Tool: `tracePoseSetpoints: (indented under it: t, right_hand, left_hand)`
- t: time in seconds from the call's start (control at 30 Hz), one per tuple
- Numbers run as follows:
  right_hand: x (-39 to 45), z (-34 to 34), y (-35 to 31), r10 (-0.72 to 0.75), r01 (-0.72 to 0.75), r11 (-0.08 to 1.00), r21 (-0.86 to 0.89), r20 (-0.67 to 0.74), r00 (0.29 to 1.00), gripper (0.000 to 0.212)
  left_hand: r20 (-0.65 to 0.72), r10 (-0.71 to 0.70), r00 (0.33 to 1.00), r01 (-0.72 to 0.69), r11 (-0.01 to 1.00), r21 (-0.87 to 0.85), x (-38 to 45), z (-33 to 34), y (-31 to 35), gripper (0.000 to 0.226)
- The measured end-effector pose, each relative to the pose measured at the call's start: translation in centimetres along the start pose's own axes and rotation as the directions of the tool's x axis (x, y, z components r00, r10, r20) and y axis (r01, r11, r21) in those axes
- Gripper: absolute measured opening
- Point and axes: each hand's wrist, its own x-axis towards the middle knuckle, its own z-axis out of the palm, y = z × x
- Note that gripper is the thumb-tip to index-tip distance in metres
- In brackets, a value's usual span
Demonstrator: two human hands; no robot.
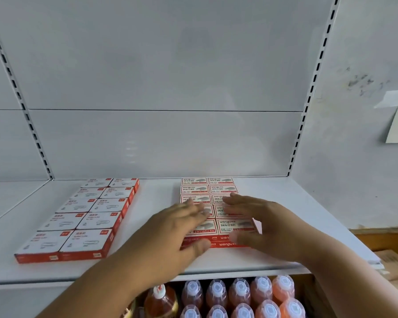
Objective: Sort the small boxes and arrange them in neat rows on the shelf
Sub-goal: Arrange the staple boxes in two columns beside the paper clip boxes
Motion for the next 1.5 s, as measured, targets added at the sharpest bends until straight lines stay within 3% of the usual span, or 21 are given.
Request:
tracePoseSetpoints:
  t: [0.2,0.33,0.47,0.97,1.03,1.13,1.27,1.37,1.5]
  right_hand:
    - [-0.4,0.8,0.1,-0.034,0.033,0.999,-0.015,-0.044,0.998,0.053]
    - [-0.9,1.2,-0.2,-0.076,0.071,0.994,-0.089,-0.056,0.996,0.054]
    - [-1.2,1.2,-0.4,-0.114,0.111,0.973,-0.203,-0.007,0.993,0.066]
    - [-1.2,1.6,-0.4,-0.109,0.104,0.98,-0.171,-0.021,0.994,0.067]
    - [-1.6,1.3,-0.6,-0.085,0.074,0.983,-0.167,-0.06,0.995,0.07]
    - [-2.6,0.5,-0.8,0.063,-0.086,0.981,-0.173,-0.134,0.989,0.085]
    - [-3.3,0.2,-0.4,0.293,-0.307,0.93,-0.202,-0.099,0.951,0.093]
    - [-2.9,0.4,0.0,0.259,-0.245,0.943,-0.227,0.033,0.965,0.081]
    - [-2.9,0.5,-0.2,0.223,-0.209,0.961,-0.18,0.063,0.973,0.062]
  left_hand:
    - [-0.091,0.047,0.995,-0.049,0.998,-0.028,0.1,0.9,-0.5,0.054]
    - [-0.12,0.02,0.993,-0.025,0.999,-0.043,-0.2,1.1,-0.2,0.059]
    - [-0.134,0.027,0.991,-0.028,1.0,-0.007,-0.2,1.1,0.1,0.064]
    - [-0.146,-0.081,0.986,0.07,0.995,-0.077,0.1,1.7,0.8,0.06]
    - [-0.145,-0.102,0.984,0.087,0.991,-0.103,-0.1,1.5,0.9,0.066]
    - [-0.201,-0.14,0.97,0.119,0.986,-0.113,-0.9,1.1,1.0,0.075]
    - [-0.242,-0.247,0.938,0.271,0.96,0.073,-2.1,0.3,0.2,0.073]
    - [-0.141,-0.254,0.957,0.277,0.945,0.174,-2.2,0.4,-0.2,0.067]
    - [-0.131,-0.205,0.97,0.229,0.953,0.2,-1.9,1.0,-0.4,0.055]
